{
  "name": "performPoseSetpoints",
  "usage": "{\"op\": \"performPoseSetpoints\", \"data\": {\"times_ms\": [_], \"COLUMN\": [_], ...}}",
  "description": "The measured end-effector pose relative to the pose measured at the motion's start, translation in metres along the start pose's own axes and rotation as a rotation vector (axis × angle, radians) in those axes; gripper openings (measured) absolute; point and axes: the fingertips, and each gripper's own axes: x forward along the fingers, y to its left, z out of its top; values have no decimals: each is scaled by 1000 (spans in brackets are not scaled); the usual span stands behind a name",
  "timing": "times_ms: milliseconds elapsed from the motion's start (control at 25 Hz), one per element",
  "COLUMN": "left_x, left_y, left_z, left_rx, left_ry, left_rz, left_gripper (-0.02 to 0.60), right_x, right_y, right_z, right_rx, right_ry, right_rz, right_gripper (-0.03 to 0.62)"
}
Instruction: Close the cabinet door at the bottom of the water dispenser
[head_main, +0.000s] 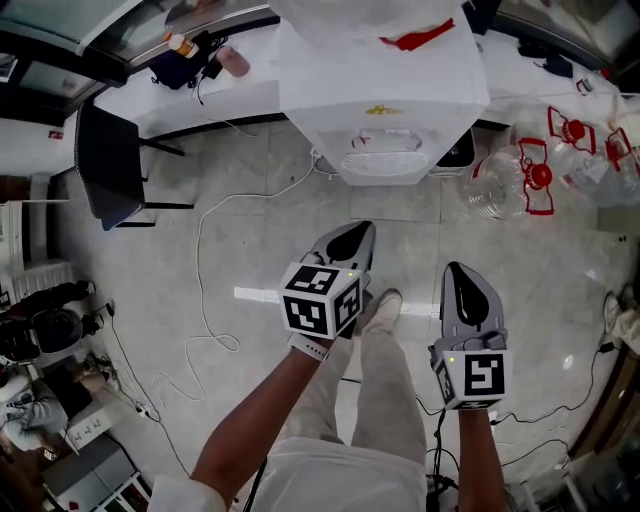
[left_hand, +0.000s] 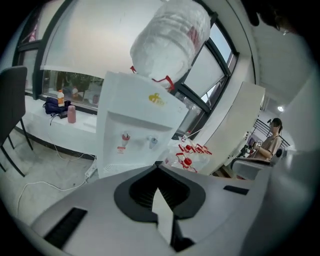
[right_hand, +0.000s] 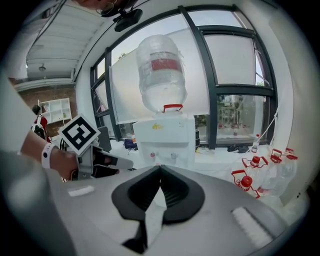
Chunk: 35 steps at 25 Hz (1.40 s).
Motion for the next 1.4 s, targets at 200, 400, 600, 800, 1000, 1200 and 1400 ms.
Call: {"op": "performPoseSetpoints", "data": {"times_ms": [200,400,600,800,1000,1200,1400], "left_x": [-47,-94,-135,-173,-214,-252,-277], "left_y": [-5,-15,-28,-31,-32,-40,-55], "left_z": [28,60,80,94,106,124,130], "left_rx": [-51,-35,35,27,45,59,95], "left_ry": [-61,-123,-153,-192,-232,-286,-304], "left_rz": [20,24,33,44,71,79,63], "left_gripper": [5,5,5,5,5,5,5], "right_x": [-21,-38,-52,-66,-79,-85,-97], "right_y": [11,19,28,35,44,52,56], "right_z": [23,52,81,114,143,163,175], "right_rx": [-10,4,5,-1,-21,-45,-48], "right_ry": [-5,-20,-33,-71,-98,-105,-88], "right_rz": [8,5,16,24,46,76,101], "right_gripper": [9,9,9,9,9,9,9]}}
